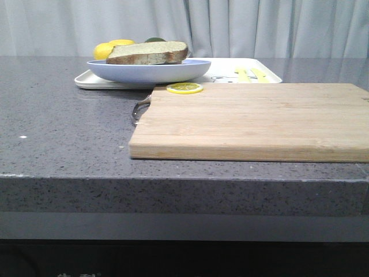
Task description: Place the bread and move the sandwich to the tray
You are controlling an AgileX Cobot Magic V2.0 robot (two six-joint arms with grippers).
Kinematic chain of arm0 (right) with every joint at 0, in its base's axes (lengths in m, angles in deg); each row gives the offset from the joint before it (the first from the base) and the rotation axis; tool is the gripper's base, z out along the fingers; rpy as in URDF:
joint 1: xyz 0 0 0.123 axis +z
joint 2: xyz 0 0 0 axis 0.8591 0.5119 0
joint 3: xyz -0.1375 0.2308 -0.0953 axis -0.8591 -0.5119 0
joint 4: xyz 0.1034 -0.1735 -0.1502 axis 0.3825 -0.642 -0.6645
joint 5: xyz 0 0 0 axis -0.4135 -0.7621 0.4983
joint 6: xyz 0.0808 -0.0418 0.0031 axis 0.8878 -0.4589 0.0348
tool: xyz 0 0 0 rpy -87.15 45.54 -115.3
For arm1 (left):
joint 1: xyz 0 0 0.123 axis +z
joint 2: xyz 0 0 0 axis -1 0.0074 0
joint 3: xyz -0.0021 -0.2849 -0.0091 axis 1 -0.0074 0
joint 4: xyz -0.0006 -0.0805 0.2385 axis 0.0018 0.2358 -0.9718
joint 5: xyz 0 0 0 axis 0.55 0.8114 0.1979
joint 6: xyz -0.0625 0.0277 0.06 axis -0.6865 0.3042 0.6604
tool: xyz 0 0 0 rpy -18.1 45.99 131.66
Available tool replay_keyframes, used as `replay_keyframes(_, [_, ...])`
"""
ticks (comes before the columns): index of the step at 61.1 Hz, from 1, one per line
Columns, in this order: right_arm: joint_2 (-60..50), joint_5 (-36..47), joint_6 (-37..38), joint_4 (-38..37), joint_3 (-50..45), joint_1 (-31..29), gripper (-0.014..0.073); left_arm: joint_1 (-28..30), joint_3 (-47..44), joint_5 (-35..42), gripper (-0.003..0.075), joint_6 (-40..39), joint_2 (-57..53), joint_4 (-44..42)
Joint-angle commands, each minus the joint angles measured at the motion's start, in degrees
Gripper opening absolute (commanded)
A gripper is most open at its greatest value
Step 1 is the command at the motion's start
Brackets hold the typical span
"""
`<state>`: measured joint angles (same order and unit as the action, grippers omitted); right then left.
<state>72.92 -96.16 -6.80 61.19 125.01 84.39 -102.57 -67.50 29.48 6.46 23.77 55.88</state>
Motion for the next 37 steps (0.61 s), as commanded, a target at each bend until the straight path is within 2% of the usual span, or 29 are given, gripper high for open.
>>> replay_keyframes(1, [-0.46,3.55,-0.06,0.79,1.5,-0.42,-0.0067,2.45,-4.65,13.31,-0.002,-0.63,-2.61,-0.2])
replay_keyframes(8, [-0.46,3.55,-0.06,0.79,1.5,-0.42,-0.0067,5.31,-12.5,22.58,-0.002,-0.63,-7.54,1.16])
replay_keyframes(20, [-0.46,3.55,-0.06,0.79,1.5,-0.42,-0.0067,8.45,-22.08,31.05,-0.002,-0.63,-15.2,8.78])
replay_keyframes(22, [-0.46,3.55,-0.06,0.79,1.5,-0.42,-0.0067,9.04,-21.75,28.04,-0.002,-0.63,-15.92,9.5])
replay_keyframes(37, [-0.46,3.5,-0.06,0.79,1.5,-0.42,-0.0068,8.65,-21.9,28.68,-0.002,-0.63,-15.77,9.66])
